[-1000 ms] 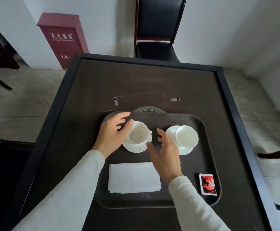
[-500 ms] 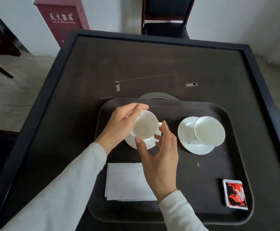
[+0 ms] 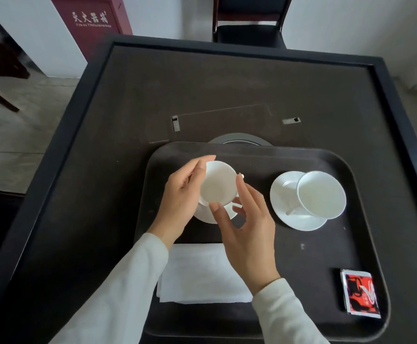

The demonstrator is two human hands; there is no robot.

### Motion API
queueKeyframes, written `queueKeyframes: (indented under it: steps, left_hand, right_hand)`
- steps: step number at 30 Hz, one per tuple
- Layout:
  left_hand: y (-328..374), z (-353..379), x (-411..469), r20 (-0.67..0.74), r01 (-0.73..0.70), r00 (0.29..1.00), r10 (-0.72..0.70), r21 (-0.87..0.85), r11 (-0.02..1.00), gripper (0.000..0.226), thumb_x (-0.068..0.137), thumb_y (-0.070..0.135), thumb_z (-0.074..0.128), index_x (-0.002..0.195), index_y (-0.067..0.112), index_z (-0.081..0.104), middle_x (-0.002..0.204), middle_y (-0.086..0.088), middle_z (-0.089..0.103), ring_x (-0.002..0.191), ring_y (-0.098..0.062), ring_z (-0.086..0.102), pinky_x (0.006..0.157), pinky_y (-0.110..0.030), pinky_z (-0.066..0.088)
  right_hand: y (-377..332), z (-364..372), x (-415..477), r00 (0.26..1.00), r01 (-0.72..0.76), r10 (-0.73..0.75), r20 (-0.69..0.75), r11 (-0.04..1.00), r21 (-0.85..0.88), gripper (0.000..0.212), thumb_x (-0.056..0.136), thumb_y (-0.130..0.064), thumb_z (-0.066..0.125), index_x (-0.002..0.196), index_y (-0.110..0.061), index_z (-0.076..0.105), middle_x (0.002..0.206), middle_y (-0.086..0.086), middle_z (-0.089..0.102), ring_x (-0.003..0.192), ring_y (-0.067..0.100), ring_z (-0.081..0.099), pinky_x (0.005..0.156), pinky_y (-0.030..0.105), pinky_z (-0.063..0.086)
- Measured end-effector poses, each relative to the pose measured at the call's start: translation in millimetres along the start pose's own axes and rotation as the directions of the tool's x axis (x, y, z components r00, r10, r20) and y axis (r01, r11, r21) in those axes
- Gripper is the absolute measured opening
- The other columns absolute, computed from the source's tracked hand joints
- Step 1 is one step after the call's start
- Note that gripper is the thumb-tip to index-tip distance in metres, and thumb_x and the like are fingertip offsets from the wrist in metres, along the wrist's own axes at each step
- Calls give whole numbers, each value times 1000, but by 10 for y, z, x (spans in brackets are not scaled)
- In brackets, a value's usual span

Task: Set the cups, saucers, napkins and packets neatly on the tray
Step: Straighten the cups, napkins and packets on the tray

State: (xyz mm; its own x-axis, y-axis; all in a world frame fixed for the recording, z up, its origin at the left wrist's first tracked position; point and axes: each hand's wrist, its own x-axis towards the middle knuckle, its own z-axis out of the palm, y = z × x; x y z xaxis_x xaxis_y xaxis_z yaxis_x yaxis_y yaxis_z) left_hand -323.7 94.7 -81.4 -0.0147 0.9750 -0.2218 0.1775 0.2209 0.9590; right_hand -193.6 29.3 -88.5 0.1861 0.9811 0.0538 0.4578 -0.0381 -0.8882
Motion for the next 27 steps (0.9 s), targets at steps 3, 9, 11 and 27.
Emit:
queueKeyframes:
  steps: [3,9,11,27]
  left_hand:
    - [-38,14,-67,-44,27,999,-30,-67,997,32,102,50,43,123,49,67,120,27,67,111,3,58,83,-15,44]
    - [-138,61,-197,-100,27,994,-41,-136,990,32,102,48,43,125,52,64,123,31,65,113,10,57,85,-13,48]
    - [-176,77,-225,-129,7,991,-29,-168,986,32,103,43,44,126,49,65,126,29,66,116,8,58,92,-19,48]
    - [-271,242,-433,-273,-31,961,-49,-279,960,31,96,48,56,125,55,63,128,27,66,122,2,61,100,-34,56]
  right_hand:
    - [45,-87,55,997,-17,12,76,998,59,66,91,-36,73,147,-43,39,136,-18,53,117,3,58,93,16,50]
    - [136,-202,155,975,-123,66,212,955,269,63,87,-28,79,143,-38,52,130,-14,64,118,13,65,100,34,54]
    - [161,-209,171,966,-160,78,247,930,332,61,88,-25,78,142,-39,53,128,-10,69,119,13,66,103,36,52]
    - [170,-150,225,970,-161,41,238,845,509,36,104,-24,55,138,-38,58,137,-19,63,132,1,54,108,20,42]
